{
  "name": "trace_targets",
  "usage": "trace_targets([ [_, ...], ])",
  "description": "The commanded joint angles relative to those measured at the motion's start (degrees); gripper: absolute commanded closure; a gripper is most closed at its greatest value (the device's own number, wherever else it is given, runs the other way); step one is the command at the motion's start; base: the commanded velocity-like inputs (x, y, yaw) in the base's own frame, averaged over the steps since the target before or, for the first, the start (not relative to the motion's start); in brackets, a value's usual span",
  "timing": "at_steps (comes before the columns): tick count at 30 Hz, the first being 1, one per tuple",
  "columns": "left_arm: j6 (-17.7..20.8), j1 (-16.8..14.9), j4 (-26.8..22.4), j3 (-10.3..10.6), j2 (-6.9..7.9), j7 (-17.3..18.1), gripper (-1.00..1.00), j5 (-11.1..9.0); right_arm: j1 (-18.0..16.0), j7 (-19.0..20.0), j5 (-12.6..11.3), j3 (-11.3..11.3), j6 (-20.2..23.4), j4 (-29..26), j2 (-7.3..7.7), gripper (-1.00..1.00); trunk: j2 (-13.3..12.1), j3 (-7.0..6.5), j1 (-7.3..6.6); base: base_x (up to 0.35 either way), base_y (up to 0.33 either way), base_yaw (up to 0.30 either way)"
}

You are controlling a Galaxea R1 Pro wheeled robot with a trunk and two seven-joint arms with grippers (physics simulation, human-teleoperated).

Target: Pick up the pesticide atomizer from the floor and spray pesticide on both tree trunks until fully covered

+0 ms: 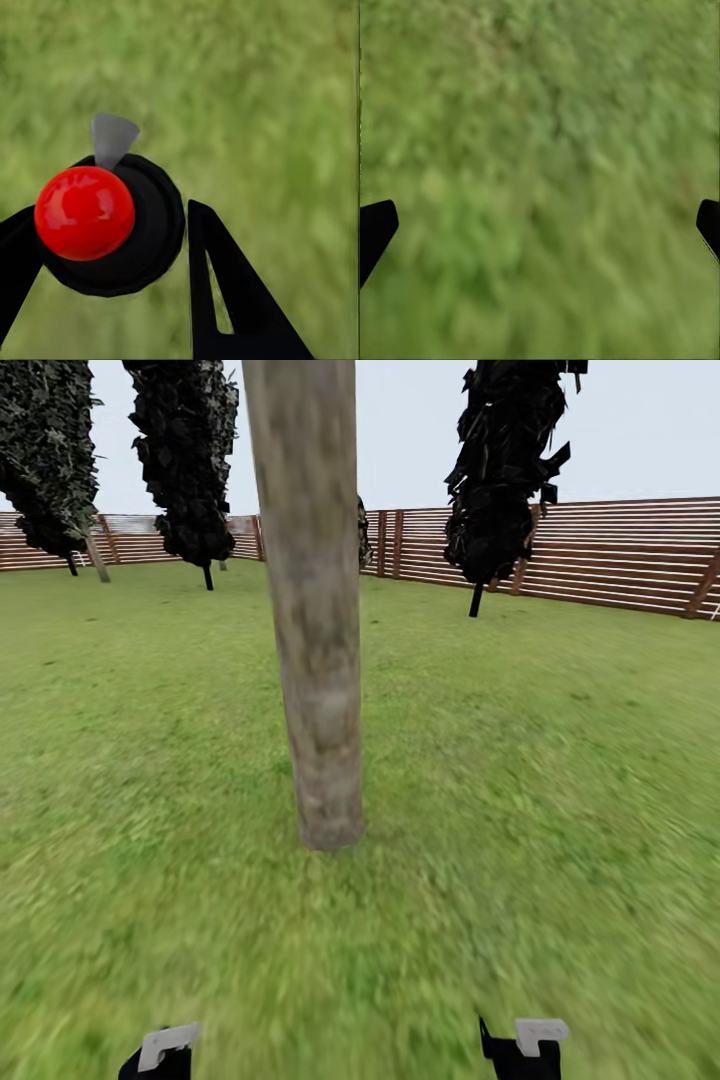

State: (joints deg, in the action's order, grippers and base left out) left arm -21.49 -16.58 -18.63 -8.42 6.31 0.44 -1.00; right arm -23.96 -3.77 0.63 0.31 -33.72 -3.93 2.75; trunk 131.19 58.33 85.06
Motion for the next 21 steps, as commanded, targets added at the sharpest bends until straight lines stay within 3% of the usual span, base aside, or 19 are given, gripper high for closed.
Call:
trace_targets([
  [1, -0.2, 0.0, 0.0, 0.0, 0.13, 0.4, 1.0, 0.0, 0.0, -0.1, 0.3, 0.5, -0.1, 0.0, 0.08, -1.0, 0.0, 0.05, 0.02, 0.338, 0.0, 0.0],
  [3, -0.2, -0.1, -0.3, 0.3, 0.29, 1.5, 1.0, 0.3, 0.0, 0.0, 1.1, 1.7, -0.1, -0.2, 0.16, -1.0, 0.0, 0.05, 0.02, 0.31, 0.0, 0.0],
  [6, 0.1, -0.7, -0.7, 0.4, 1.11, 6.7, 1.0, 2.2, 0.0, 0.1, 4.0, 5.5, -0.1, -2.2, 0.26, -1.0, 0.0, 0.05, 0.02, 0.111, 0.0, 0.0],
  [8, 0.3, -0.9, -0.8, 0.4, 2.53, 11.8, 1.0, 4.2, 0.0, 0.1, 7.4, 8.6, 0.3, -6.2, 0.37, -1.0, 0.0, 0.05, 0.02, 0.042, 0.0, 0.0],
  [10, 0.5, -1.0, -0.9, 0.3, 3.55, 15.8, 1.0, 5.6, 0.0, 0.6, 10.4, 10.1, 1.2, -9.8, 0.62, -1.0, 0.0, 0.05, 0.02, 0.021, 0.0, 0.0],
  [13, 1.0, -2.3, -1.4, 0.4, 4.63, 23.3, 1.0, 8.9, -0.3, 4.9, 16.9, 11.4, 6.8, -15.3, 0.87, -1.0, 0.0, 0.05, 0.02, 0.007, 0.0, 0.0],
  [14, 1.2, -2.7, -1.4, 0.4, 4.71, 24.4, 1.0, 9.8, -0.4, 6.3, 18.1, 11.6, 8.2, -15.8, 0.88, -1.0, 0.0, 0.05, 0.02, 0.003, 0.0, 0.0],
  [17, 3.8, -6.4, -1.7, 0.6, 4.97, 31.4, 1.0, 17.5, -1.9, 17.2, 24.1, 11.8, 15.1, -19.0, 0.71, -1.0, 0.0, 0.05, 0.02, 0.001, 0.0, 0.0],
  [19, 6.4, -8.7, -1.7, 0.7, 4.96, 35.8, 1.0, 23.3, -3.1, 24.1, 25.9, 11.9, 17.7, -21.2, 0.46, -1.0, 0.0, 0.05, 0.02, 0.0, 0.0, 0.0],
  [21, 8.2, -10.2, -1.8, 0.7, 4.9, 38.9, 1.0, 27.1, -3.7, 28.9, 26.5, 11.9, 18.7, -22.6, 0.26, -1.0, 0.0, 0.05, 0.02, 0.0, 0.0, 0.0],
])
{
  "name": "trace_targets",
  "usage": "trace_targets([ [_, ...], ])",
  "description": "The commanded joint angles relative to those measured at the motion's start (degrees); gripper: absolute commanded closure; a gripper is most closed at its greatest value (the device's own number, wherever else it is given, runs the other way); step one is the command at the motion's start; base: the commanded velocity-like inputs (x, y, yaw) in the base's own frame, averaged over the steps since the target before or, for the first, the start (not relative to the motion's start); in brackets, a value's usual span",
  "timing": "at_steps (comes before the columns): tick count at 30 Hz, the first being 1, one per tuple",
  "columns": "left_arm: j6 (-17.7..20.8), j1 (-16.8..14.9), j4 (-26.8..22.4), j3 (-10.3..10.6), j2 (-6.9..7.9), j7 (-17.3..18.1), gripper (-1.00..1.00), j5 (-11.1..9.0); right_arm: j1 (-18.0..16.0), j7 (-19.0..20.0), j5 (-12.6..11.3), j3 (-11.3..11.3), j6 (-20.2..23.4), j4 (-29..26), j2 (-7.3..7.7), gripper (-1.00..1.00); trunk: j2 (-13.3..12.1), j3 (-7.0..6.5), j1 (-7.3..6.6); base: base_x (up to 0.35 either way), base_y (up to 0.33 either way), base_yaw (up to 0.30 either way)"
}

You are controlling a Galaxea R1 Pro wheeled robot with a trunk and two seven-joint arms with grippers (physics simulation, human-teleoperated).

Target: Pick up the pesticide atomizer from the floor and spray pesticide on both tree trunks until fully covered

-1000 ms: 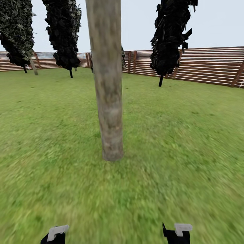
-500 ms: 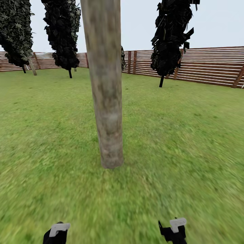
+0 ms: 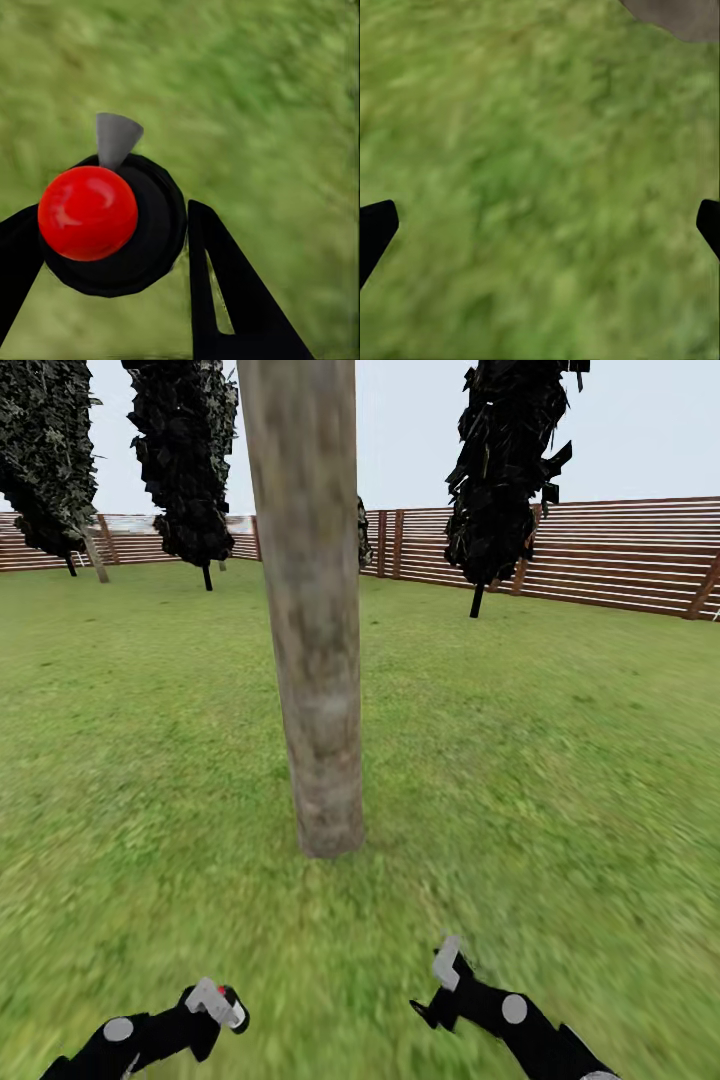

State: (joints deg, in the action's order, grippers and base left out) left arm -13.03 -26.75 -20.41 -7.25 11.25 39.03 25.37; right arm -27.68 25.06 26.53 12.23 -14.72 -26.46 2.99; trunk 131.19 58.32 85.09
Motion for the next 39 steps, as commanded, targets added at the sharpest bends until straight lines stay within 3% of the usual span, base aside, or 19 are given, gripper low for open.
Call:
trace_targets([
  [1, 0.2, -0.5, 0.0, -0.5, -0.08, 1.4, 1.0, 1.9, -0.3, 1.6, 0.8, 0.0, -0.1, -0.5, -0.03, -1.0, 0.0, 0.05, -0.01, 0.0, 0.0, 0.0],
  [4, 1.8, -3.0, -0.1, -0.4, -0.51, 7.6, 1.0, 7.6, -1.7, 11.0, 1.2, 0.1, 0.6, -3.2, -0.27, -1.0, 0.0, 0.05, -0.01, 0.0, 0.0, 0.0],
  [9, 2.5, -6.7, -0.8, -0.4, -0.81, 13.9, 1.0, 12.7, -2.6, 21.3, 1.3, 0.1, 0.8, -7.1, -0.34, -1.0, 0.0, 0.05, -0.01, 0.0, 0.0, 0.0],
  [11, 3.4, -7.5, -0.9, -0.4, -0.98, 15.7, 1.0, 14.6, -2.7, 22.8, 1.3, 0.1, 0.9, -8.2, -0.35, -1.0, 0.0, 0.05, -0.01, 0.0, 0.0, 0.0],
  [14, 3.1, -7.5, -0.7, 0.6, -1.96, 15.7, 1.0, 15.6, -3.0, 23.1, 2.0, 0.8, 1.0, -9.2, -1.33, -1.0, 0.0, 0.05, -0.01, 0.0, 0.0, 0.0],
  [20, 3.6, -7.0, -0.4, -0.3, -2.81, 15.7, 1.0, 13.9, -2.9, 22.9, 1.1, -0.4, 1.0, -9.4, -3.2, -1.0, 0.0, 0.05, -0.01, 0.0, 0.0, 0.0],
  [26, 3.7, -7.2, -1.0, 0.5, -4.77, 16.0, 1.0, 14.5, -3.0, 23.1, 1.3, -0.3, 1.0, -9.5, -3.29, -1.0, 0.0, 0.05, -0.01, 0.0, 0.0, 0.0],
  [33, 4.1, -7.6, -1.2, 2.8, -7.05, 16.1, 1.0, 16.6, -3.0, 23.2, 1.2, -0.2, 1.1, -9.6, -3.4, -1.0, 0.0, 0.05, -0.01, 0.0, 0.0, 0.0],
  [39, 4.2, -7.9, -1.2, 4.7, -9.01, 16.2, 1.0, 16.9, -3.0, 24.3, 1.2, -0.1, 1.0, -9.7, -3.43, -1.0, 0.0, 0.05, -0.01, 0.0, 0.0, 0.0],
])
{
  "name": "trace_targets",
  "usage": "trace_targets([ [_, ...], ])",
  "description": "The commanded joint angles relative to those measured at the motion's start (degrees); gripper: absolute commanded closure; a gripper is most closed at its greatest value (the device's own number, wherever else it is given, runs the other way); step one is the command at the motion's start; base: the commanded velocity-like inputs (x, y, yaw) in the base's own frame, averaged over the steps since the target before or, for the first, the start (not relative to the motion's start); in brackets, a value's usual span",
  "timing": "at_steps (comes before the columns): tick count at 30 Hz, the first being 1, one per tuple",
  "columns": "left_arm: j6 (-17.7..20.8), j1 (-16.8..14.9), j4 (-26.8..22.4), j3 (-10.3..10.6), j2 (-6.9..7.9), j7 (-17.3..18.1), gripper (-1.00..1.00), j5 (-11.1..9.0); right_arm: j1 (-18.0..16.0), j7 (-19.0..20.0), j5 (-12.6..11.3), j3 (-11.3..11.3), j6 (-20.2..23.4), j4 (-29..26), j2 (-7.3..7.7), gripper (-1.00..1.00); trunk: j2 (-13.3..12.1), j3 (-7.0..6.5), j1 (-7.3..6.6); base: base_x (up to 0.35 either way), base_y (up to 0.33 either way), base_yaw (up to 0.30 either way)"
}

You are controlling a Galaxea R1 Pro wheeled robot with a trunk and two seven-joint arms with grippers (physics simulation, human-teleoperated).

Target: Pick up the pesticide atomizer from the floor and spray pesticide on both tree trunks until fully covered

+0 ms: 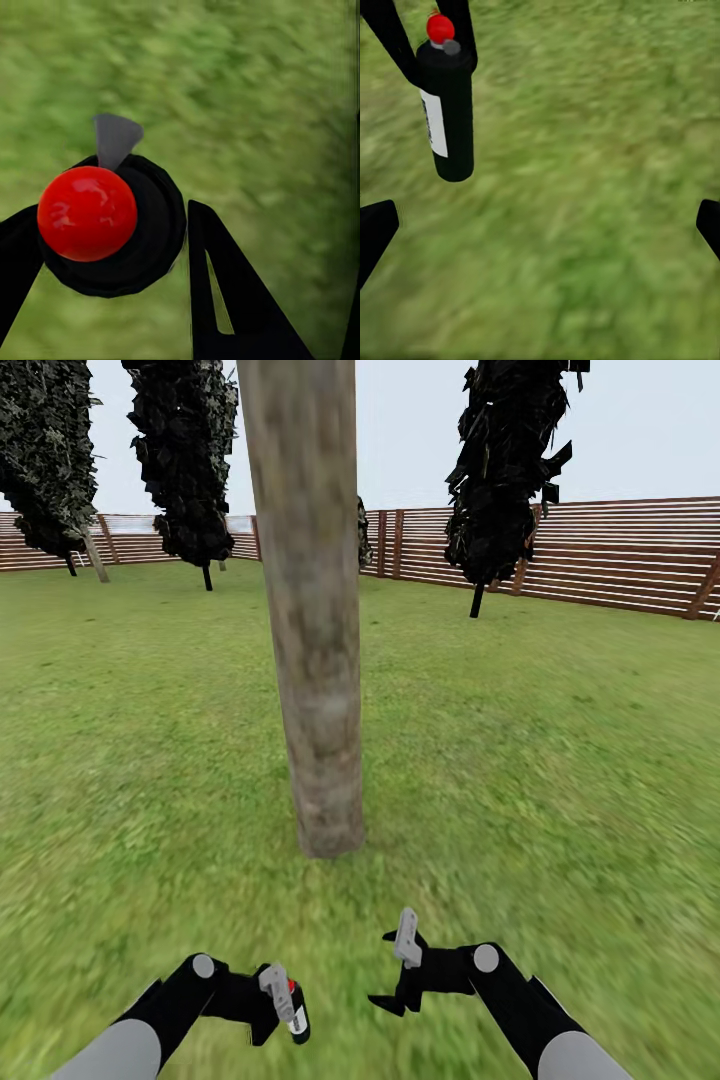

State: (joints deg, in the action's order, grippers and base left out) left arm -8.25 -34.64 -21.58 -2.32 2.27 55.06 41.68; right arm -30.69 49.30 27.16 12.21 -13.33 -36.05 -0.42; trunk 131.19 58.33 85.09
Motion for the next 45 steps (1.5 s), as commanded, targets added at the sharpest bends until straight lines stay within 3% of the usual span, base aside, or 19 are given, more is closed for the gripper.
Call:
trace_targets([
  [1, -0.6, 0.0, 0.0, 3.3, -0.45, 0.1, 1.0, 0.6, 0.0, 0.4, 0.6, -0.1, -0.4, -0.1, -0.02, -1.0, 0.0, 0.05, -0.01, 0.0, 0.0, 0.0],
  [4, -0.6, 0.0, 0.0, 5.1, -0.85, 0.1, 1.0, 0.6, -0.1, 0.9, 0.6, -0.1, -0.4, -0.1, -0.02, -1.0, 0.0, 0.05, -0.01, 0.0, 0.0, 0.0],
  [5, -0.6, 0.0, -0.1, 5.5, -0.88, 0.1, 1.0, 0.6, -0.1, 0.9, 0.6, -0.1, -0.4, -0.1, -0.02, 1.0, 0.0, 0.05, -0.01, 0.0, 0.0, 0.0],
  [14, -0.5, -0.4, -0.2, 7.0, -2.95, 0.1, 1.0, 0.7, -0.2, 1.0, 0.6, 0.0, -0.4, -0.1, -0.11, 1.0, 0.0, 0.05, -0.01, 0.0, 0.0, 0.0],
  [21, -0.4, -0.9, -0.2, 7.1, -4.79, 0.0, 1.0, 2.3, -0.2, 1.9, 0.7, 0.0, -0.4, -0.1, -0.9, 1.0, 0.0, 0.05, -0.01, 0.0, 0.0, 0.0],
  [28, -0.2, -1.3, -1.0, 7.0, -6.34, -0.5, 1.0, 2.6, -0.2, 2.4, 0.8, 0.0, -0.4, -0.1, -1.84, 1.0, 0.0, 0.05, -0.01, 0.0, 0.0, 0.0],
  [45, -0.2, -1.2, -2.8, 6.8, -7.7, -1.2, 1.0, 2.3, -0.2, 2.4, 0.8, 0.0, -0.4, -0.1, -1.87, 1.0, 0.0, 0.05, -0.01, 0.0, 0.0, 0.0],
])
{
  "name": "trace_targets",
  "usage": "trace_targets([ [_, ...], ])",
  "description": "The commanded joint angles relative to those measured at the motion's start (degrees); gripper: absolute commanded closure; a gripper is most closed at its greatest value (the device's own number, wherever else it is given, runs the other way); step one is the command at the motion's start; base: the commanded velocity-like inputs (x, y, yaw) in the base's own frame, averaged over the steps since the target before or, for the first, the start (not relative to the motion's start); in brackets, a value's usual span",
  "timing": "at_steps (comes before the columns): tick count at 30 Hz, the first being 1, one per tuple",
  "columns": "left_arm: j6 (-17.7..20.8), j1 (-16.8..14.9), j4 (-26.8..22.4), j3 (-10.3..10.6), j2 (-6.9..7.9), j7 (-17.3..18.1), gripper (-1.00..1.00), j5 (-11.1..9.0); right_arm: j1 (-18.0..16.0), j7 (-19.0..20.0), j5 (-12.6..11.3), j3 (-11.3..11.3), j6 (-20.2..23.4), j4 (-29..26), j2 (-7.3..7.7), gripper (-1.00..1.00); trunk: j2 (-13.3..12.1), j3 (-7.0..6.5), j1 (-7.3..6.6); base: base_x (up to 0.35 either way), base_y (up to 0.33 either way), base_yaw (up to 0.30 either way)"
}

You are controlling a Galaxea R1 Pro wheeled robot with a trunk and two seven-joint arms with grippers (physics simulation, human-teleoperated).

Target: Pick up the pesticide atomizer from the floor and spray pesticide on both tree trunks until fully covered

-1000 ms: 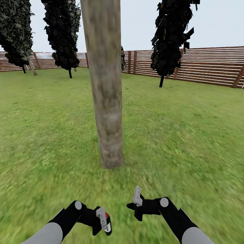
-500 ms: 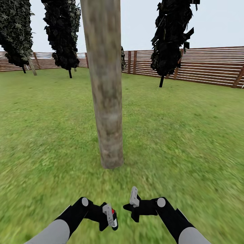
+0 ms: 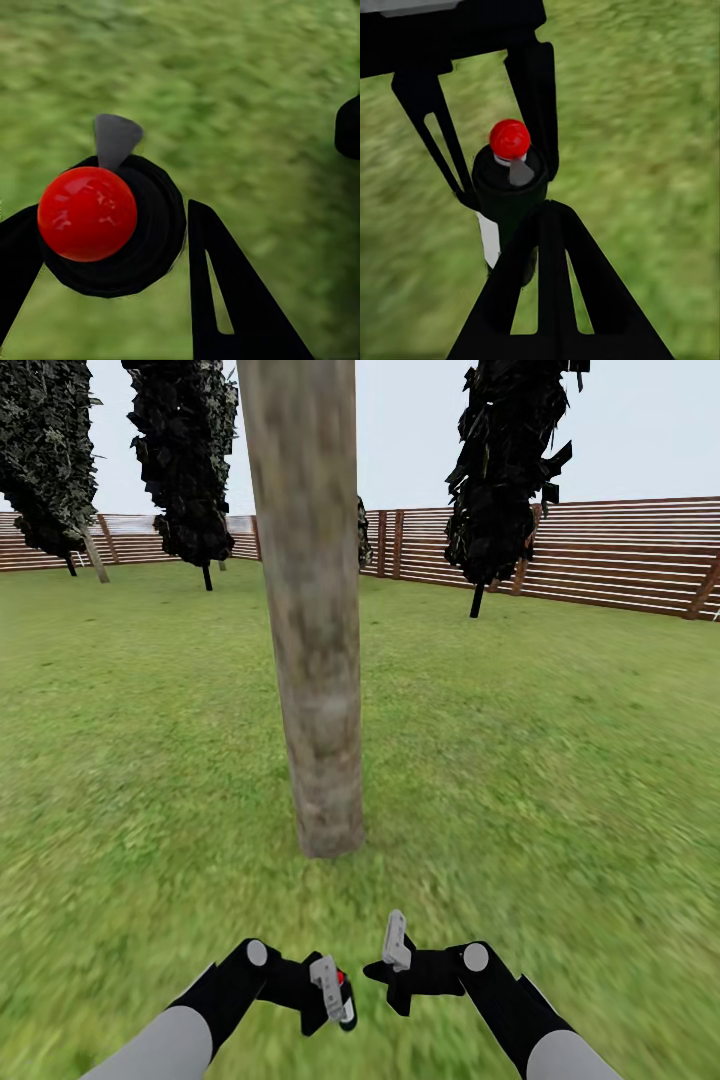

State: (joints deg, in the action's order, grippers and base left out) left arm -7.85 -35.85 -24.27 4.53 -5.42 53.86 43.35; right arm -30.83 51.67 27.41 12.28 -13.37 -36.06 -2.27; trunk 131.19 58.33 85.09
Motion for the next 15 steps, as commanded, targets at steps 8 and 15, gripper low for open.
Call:
trace_targets([
  [8, -0.6, 0.1, -0.1, -0.1, -0.71, -1.2, 1.0, 0.5, 0.0, 0.0, 0.5, -0.1, -0.4, 0.0, -0.02, 1.0, 0.0, 0.05, -0.01, 0.0, 0.0, 0.0],
  [15, -0.7, 0.1, 0.0, -0.2, -0.91, -0.9, 1.0, 0.3, 0.0, 0.0, 0.5, -0.1, -0.3, 0.0, -0.02, 1.0, 0.0, 0.05, -0.01, 0.0, 0.0, 0.0],
])
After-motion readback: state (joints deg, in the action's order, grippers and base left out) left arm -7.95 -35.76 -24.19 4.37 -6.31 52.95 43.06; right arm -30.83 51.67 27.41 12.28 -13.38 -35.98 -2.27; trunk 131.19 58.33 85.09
